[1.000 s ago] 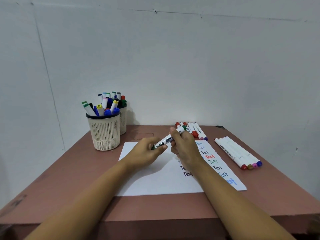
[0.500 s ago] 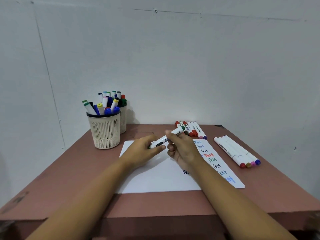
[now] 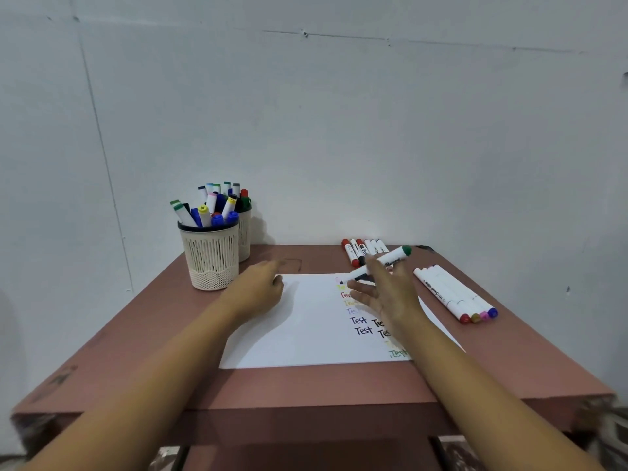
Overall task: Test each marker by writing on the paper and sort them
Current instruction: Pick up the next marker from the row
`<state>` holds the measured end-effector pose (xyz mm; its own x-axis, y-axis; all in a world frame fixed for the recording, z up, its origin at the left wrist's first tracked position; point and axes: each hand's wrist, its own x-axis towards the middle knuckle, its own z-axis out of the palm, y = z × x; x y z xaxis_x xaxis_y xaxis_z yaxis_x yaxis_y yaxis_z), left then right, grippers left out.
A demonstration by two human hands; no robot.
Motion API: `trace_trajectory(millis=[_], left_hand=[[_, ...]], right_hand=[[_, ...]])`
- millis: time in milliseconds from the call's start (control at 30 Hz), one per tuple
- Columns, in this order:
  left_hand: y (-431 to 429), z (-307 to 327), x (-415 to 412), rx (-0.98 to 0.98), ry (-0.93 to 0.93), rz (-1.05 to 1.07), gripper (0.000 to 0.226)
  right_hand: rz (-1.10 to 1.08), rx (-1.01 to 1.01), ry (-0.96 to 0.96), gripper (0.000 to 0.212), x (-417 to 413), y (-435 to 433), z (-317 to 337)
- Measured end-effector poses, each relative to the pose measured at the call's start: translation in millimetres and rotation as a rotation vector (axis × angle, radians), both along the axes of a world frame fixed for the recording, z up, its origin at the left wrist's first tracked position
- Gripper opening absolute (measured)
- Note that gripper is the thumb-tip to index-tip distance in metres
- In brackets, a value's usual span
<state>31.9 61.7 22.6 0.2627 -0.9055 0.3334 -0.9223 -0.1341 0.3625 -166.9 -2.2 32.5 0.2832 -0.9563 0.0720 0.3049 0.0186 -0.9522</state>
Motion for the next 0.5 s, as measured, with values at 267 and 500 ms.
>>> trace_trajectory(millis=[267,500], left_hand=[[13,-25,-1,0.111,-0.014,0.024,0.035],[15,-28,-2,0.076,-0.002,0.037,0.035]], right_hand=[[-0.194,-0.244,0.441,0.027,-28,24,-20],[-0.203,-0.292,0.549,0.023,-26,33,-21]])
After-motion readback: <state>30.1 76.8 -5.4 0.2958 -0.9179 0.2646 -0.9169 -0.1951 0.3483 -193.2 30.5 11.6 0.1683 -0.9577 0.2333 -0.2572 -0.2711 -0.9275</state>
